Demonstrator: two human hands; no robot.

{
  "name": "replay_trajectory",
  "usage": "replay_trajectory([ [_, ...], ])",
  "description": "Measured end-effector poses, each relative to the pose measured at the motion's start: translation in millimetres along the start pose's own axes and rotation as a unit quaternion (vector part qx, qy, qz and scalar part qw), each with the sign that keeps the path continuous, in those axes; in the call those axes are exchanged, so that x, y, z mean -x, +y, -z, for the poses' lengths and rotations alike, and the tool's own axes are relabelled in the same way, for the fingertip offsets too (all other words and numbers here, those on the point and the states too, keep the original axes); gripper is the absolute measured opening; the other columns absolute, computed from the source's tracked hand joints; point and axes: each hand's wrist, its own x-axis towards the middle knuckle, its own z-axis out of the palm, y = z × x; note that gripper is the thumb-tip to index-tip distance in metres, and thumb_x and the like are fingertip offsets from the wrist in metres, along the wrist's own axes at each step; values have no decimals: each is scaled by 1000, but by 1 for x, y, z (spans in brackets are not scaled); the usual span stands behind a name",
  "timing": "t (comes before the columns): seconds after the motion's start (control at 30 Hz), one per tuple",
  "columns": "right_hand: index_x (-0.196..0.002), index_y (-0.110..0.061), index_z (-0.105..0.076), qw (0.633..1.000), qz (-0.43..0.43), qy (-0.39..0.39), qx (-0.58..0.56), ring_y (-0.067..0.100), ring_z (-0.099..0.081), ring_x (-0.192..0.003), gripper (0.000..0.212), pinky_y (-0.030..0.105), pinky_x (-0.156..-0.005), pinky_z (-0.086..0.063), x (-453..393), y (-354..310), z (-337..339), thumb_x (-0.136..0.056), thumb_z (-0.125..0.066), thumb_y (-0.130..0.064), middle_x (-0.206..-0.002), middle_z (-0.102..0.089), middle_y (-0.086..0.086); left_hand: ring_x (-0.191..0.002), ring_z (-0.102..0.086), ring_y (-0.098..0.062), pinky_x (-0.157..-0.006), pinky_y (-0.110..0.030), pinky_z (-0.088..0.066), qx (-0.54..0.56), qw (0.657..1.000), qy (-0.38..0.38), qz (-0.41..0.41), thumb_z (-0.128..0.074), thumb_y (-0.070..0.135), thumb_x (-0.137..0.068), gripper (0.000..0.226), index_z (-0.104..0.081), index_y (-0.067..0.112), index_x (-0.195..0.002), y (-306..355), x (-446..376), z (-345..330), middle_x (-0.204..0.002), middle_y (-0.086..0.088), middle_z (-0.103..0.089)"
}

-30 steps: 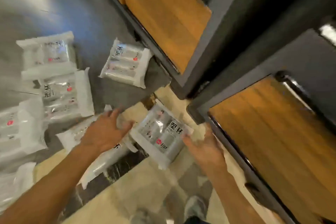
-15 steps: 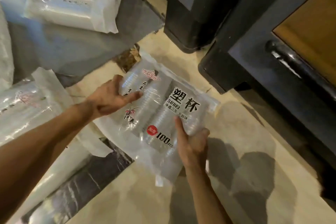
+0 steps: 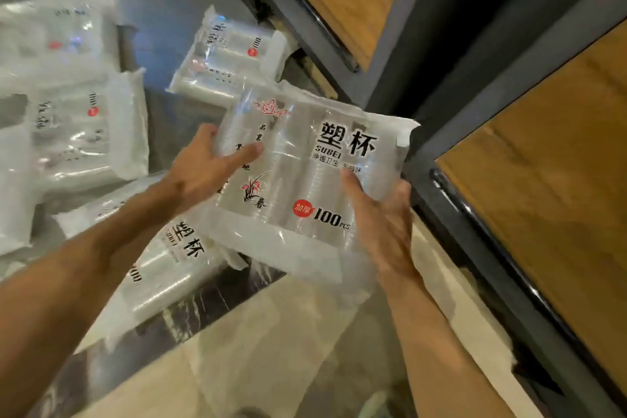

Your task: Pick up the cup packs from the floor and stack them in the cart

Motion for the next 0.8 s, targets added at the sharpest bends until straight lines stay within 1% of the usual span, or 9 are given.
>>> replay_trajectory([
  [0.1, -128, -31, -44, 999, 31, -27, 31, 25, -66, -108, 75, 48, -94, -58, 55, -103, 39, -76, -76, -75, -113, -64, -6, -86, -66, -13, -66, -30, -45, 40, 998, 51, 13, -73, 72, -76, 72, -52, 22, -125, 73, 58, 79, -105, 6, -67],
  [0.27, -138, -21, -49, 984, 123, -107, 76, 23, -52, -106, 80, 40, -89, -44, 173, -305, 97, -82, -71, -75, -119, -57, -1, -88, -65, -12, -66, -31, -43, 95, 984, 145, 49, -75, 66, -78, 64, -52, 23, -120, 202, 164, 248, -103, 7, -66],
  [0.43, -135, -24, -60, 946, 248, -176, 115, 27, -72, -107, 124, 52, -92, -59, 297, -510, 122, -43, -61, -107, -119, -73, 1, -79, -67, -18, -63, -33, -45, 134, 960, 234, 74, -68, 87, -54, 92, -61, 22, -119, 324, 273, 436, -98, 1, -70],
  [0.53, -129, -20, -60, 917, 297, -237, 119, 24, -72, -97, 120, 46, -83, -61, 377, -615, 132, -44, -66, -104, -118, -72, 1, -90, -67, -22, -76, -36, -50, 176, 942, 282, 54, -75, 75, -68, 70, -57, 25, -115, 381, 343, 538, -108, -1, -69],
  [0.57, -127, -17, -60, 907, 314, -251, 123, 25, -71, -96, 119, 46, -83, -61, 404, -644, 133, -45, -67, -103, -117, -71, 2, -97, -66, -25, -83, -38, -52, 180, 937, 297, 45, -76, 73, -70, 73, -54, 24, -119, 394, 366, 568, -113, -3, -67],
  [0.63, -139, -14, -56, 888, 345, -276, 130, 32, -71, -108, 129, 52, -93, -60, 463, -692, 139, -45, -68, -102, -127, -70, 9, -104, -67, -29, -91, -45, -55, 180, 927, 326, 47, -73, 84, -61, 97, -52, 21, -131, 410, 417, 619, -119, -4, -67],
  [0.67, -144, -12, -52, 878, 359, -290, 131, 33, -70, -114, 131, 53, -97, -58, 494, -710, 140, -48, -70, -98, -133, -68, 9, -101, -69, -28, -87, -43, -57, 173, 924, 338, 49, -71, 89, -56, 101, -55, 22, -131, 412, 442, 642, -118, -4, -69],
  [0.73, -148, -12, -49, 852, 383, -328, 141, 29, -69, -115, 124, 47, -95, -59, 545, -734, 133, -55, -76, -91, -137, -65, 5, -91, -69, -21, -73, -33, -54, 180, 908, 374, 48, -71, 84, -62, 87, -63, 24, -124, 413, 495, 676, -109, -1, -71],
  [0.8, -143, -21, -60, 816, 422, -362, 157, 27, -71, -112, 115, 45, -92, -60, 593, -746, 122, -54, -75, -94, -134, -70, 4, -83, -67, -16, -64, -30, -49, 200, 886, 412, 65, -75, 73, -70, 73, -64, 21, -119, 404, 543, 700, -105, 0, -71],
])
